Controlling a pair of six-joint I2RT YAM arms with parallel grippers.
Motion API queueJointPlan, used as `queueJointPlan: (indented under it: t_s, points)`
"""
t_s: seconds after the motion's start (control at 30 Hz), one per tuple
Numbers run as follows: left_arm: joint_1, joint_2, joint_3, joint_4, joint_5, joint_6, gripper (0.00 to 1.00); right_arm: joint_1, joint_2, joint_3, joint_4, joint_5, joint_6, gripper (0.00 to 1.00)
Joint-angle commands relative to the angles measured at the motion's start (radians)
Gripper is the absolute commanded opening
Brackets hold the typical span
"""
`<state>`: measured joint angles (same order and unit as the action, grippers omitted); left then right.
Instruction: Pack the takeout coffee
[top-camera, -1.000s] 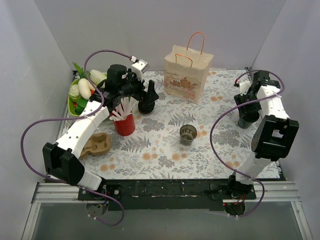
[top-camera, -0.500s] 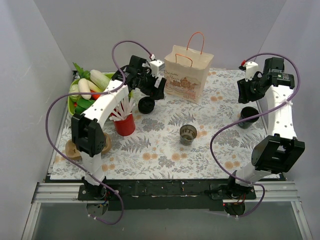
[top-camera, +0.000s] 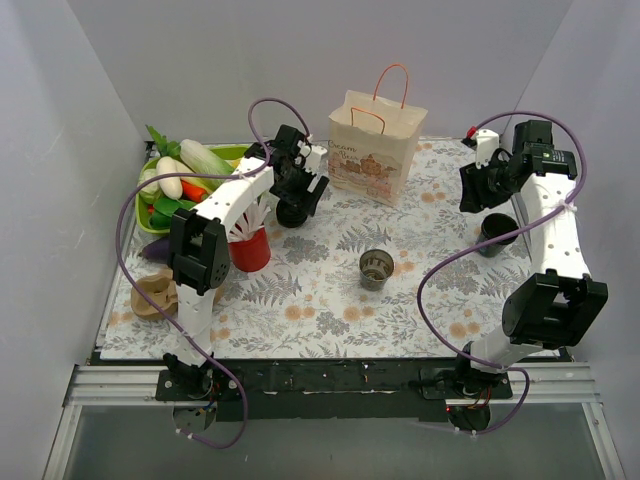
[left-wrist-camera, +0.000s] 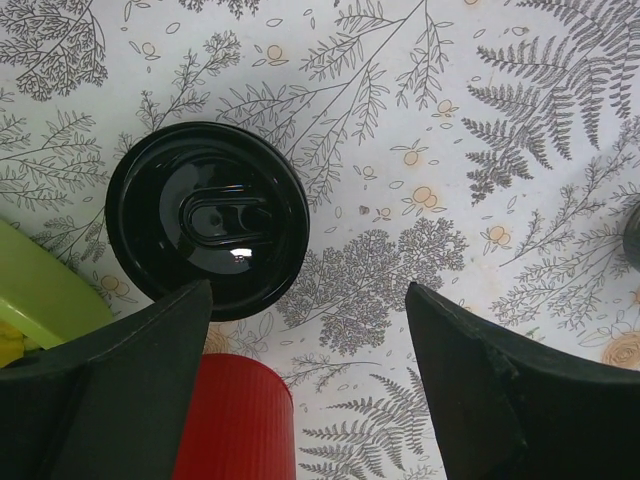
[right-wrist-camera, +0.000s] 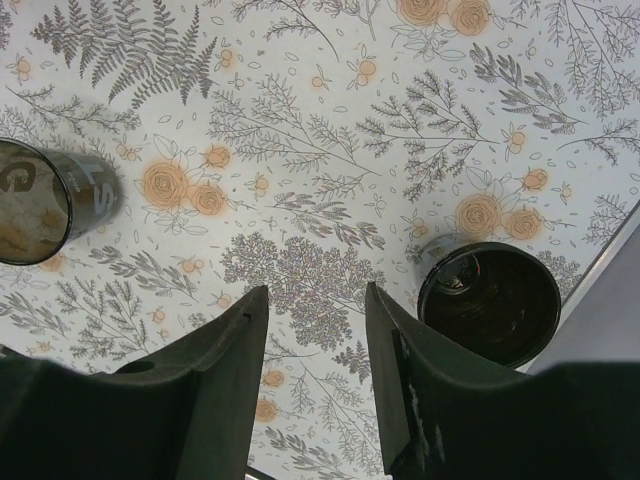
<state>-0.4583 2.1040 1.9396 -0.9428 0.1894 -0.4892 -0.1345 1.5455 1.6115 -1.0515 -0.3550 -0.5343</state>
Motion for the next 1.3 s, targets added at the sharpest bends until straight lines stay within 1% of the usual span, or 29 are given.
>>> queueJointPlan:
  t_s: [0.0, 0.07, 0.17, 0.23, 0.33, 0.43, 0.63, 0.87, 1.03, 1.1, 1.23, 1.27]
  points:
    - [-0.002, -0.024, -0.001, 0.025, -0.025, 0.026, 0.78, 0.016, -0.01, 0.011, 0.001, -0.027, -0.009, 0.51]
    - [-0.002, -0.021, -0.008, 0.042, -0.021, 0.026, 0.76, 0.022, -0.004, 0.011, 0.002, -0.029, -0.009, 0.5]
    - [-0.002, -0.018, -0.024, 0.068, -0.028, 0.035, 0.72, 0.032, -0.002, 0.005, 0.002, -0.025, -0.007, 0.5]
    - [-0.002, -0.01, -0.027, 0.072, -0.027, 0.046, 0.66, 0.038, -0.002, 0.002, 0.004, -0.022, -0.007, 0.5]
    - [-0.002, -0.001, -0.027, 0.076, -0.019, 0.054, 0.62, 0.045, -0.001, 0.004, 0.002, -0.022, -0.009, 0.5]
    - [-0.002, 0.004, -0.028, 0.082, -0.01, 0.057, 0.6, 0.052, 0.001, 0.004, 0.002, -0.019, -0.009, 0.5]
    - [-0.003, 0.022, -0.027, 0.101, -0.016, 0.066, 0.59, 0.062, 0.001, -0.001, 0.004, -0.015, -0.01, 0.5]
    - [-0.002, 0.045, -0.019, 0.104, -0.002, 0.067, 0.53, 0.07, 0.001, -0.01, 0.008, -0.009, -0.007, 0.5]
    - [-0.002, 0.048, -0.024, 0.102, 0.002, 0.069, 0.45, 0.073, 0.001, -0.012, 0.01, -0.004, -0.009, 0.5]
    - [-0.003, 0.048, -0.021, 0.102, 0.004, 0.06, 0.44, 0.073, 0.005, -0.009, 0.01, -0.002, -0.01, 0.5]
    - [-0.002, 0.05, -0.019, 0.096, 0.013, 0.06, 0.35, 0.076, 0.008, -0.01, 0.013, -0.004, -0.009, 0.5]
    - [-0.002, 0.05, -0.021, 0.095, 0.012, 0.06, 0.34, 0.078, 0.01, -0.01, 0.012, -0.002, -0.009, 0.5]
